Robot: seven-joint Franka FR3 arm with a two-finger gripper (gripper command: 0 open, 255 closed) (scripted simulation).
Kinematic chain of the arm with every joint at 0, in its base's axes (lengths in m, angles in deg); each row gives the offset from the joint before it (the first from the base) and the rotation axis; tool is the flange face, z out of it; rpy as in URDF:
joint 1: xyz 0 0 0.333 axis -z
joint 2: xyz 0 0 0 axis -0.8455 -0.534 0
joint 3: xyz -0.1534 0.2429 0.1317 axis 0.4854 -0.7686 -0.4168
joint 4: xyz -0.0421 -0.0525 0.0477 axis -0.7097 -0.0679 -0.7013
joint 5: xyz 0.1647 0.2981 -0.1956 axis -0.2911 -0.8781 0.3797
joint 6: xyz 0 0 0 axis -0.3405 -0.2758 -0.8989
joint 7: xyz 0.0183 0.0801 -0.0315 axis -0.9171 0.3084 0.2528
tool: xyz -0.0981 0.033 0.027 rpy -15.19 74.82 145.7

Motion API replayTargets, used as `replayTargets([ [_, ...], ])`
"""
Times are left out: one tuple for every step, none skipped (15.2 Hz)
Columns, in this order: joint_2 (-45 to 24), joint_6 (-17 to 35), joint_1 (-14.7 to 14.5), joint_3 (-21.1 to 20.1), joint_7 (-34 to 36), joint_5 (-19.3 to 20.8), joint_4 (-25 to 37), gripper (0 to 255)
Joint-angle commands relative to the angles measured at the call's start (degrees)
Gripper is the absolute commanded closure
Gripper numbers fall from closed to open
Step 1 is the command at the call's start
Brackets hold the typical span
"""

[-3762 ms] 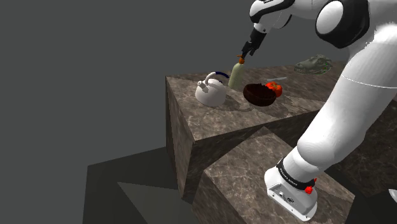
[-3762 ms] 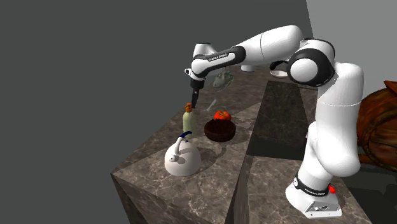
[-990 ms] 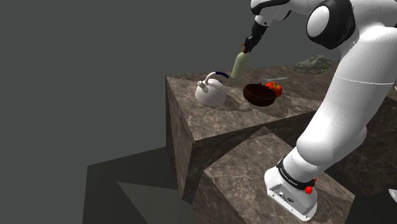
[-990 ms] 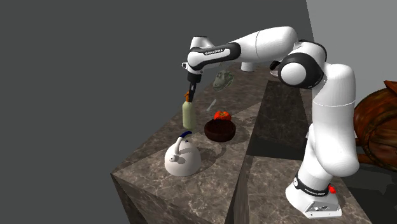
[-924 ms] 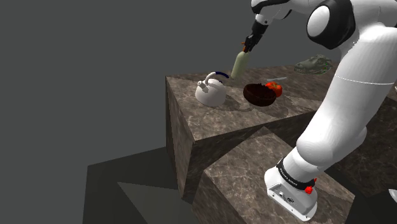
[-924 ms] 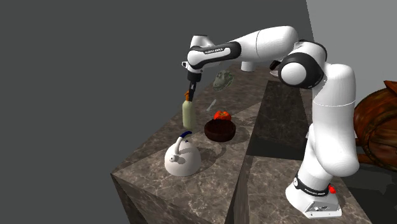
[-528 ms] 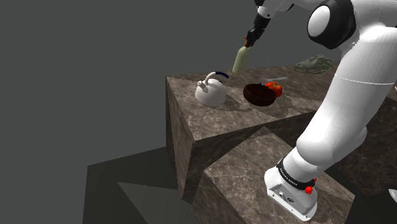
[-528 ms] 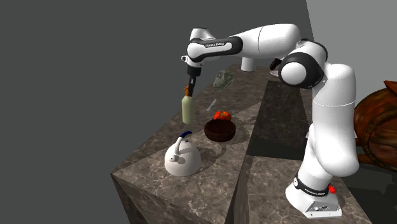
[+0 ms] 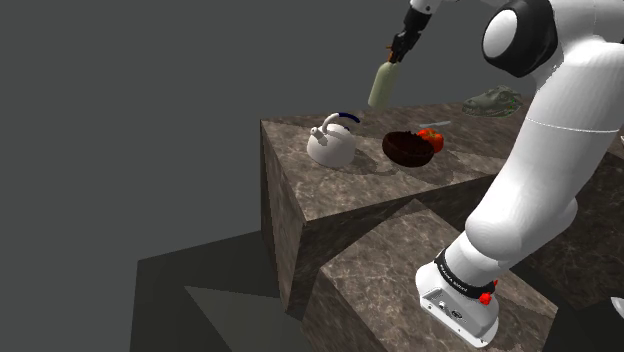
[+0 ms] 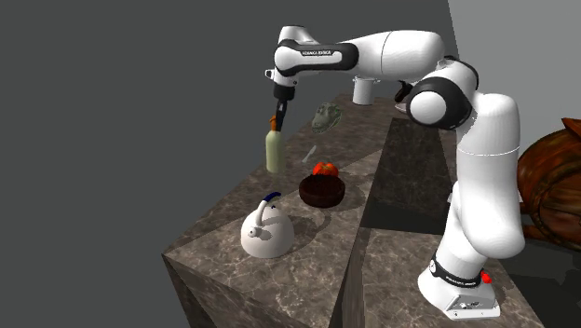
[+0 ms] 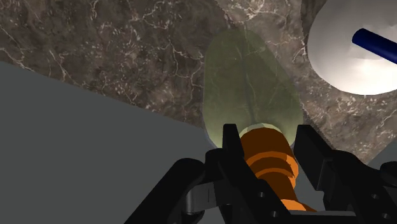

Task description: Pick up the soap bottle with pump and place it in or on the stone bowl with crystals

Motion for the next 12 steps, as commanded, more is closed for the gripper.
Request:
replayTargets([
  [-0.2, -1.7, 0.1, 0.0, 0.3, 0.0, 2.0, 255],
  [-0.4, -2.6, 0.2, 0.0, 0.4, -0.1, 3.0, 255],
  [-0.4, -2.9, 0.3, 0.0, 0.4, -0.1, 3.4, 255],
  [1.7, -2.8, 0.1, 0.3, 0.1, 0.7, 1.2, 255],
  [3.8, -2.8, -0.1, 0.6, -0.2, 1.4, -0.8, 255],
  [5.8, -2.8, -0.3, 0.9, -0.4, 2.2, -2.6, 255],
  [7.8, -2.9, -0.4, 1.1, -0.7, 2.9, -4.4, 255],
  [9.7, -3.1, -0.4, 1.4, -0.9, 3.7, -6.0, 255],
  [11.6, -3.3, -0.4, 1.6, -1.1, 4.5, -7.5, 255],
  [13.5, -3.6, -0.4, 1.8, -1.3, 5.3, -8.9, 255],
  [15.3, -4.0, -0.3, 2.0, -1.5, 6.1, -10.2, 255],
  [17.1, -4.4, -0.2, 2.1, -1.8, 6.8, -11.4, 255],
])
